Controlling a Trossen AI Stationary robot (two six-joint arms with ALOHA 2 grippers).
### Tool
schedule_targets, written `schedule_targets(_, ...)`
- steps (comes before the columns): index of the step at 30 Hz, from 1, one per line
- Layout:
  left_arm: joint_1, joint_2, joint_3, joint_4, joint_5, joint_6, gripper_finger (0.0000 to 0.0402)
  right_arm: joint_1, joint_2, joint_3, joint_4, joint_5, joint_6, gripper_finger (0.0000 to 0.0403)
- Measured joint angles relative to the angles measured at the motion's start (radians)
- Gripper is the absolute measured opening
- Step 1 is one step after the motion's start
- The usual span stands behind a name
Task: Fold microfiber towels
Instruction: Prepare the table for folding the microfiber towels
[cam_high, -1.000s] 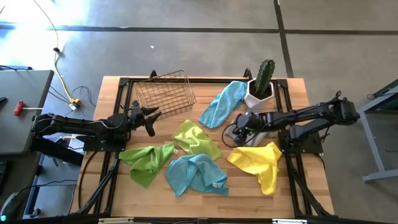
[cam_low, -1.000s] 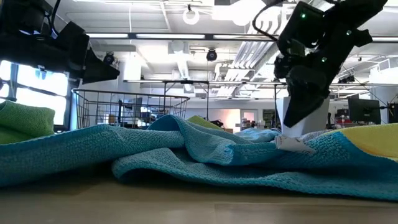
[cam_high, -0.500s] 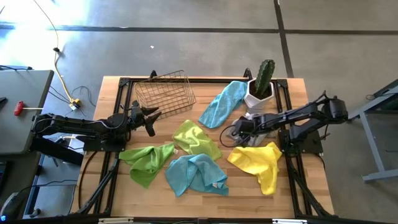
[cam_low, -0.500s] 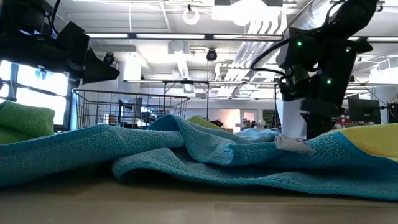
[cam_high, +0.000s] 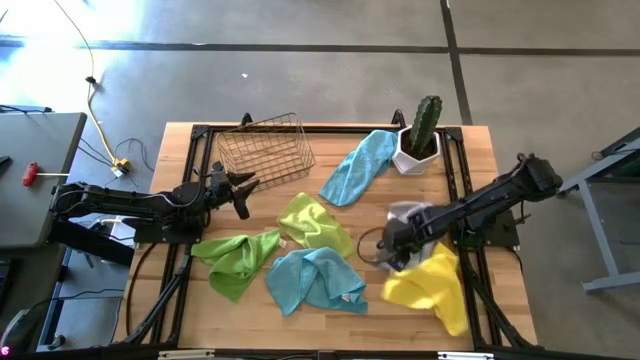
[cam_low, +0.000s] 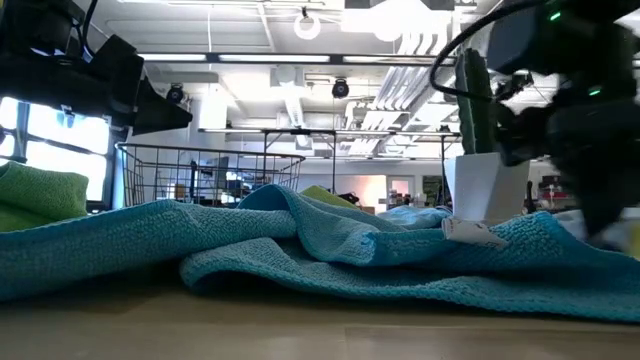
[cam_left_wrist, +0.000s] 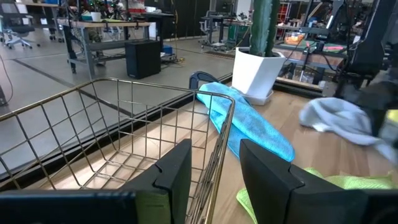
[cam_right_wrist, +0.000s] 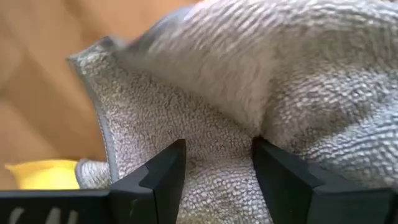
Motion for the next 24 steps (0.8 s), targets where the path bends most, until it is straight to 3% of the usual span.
schedule_targets(7,0.0,0.0,0.0,0.0,0.0,0.0,0.0127,0.181,0.003,0.094,-0.129,-0.055,0.196,0.0181)
schedule_targets(15,0.0,0.0,0.0,0.0,0.0,0.0,0.0127,0.279,0.002,0.217,-0.349,-0.041,0.253,0.0181)
schedule_targets(19,0.0,0.0,0.0,0.0,0.0,0.0,0.0127,0.292,0.001,0.298,-0.377,0.069,0.191,0.0181)
schedule_targets(24,0.0,0.0,0.0,0.0,0.0,0.0,0.0127,0.289,0.0,0.375,-0.364,0.33,0.029,0.0181)
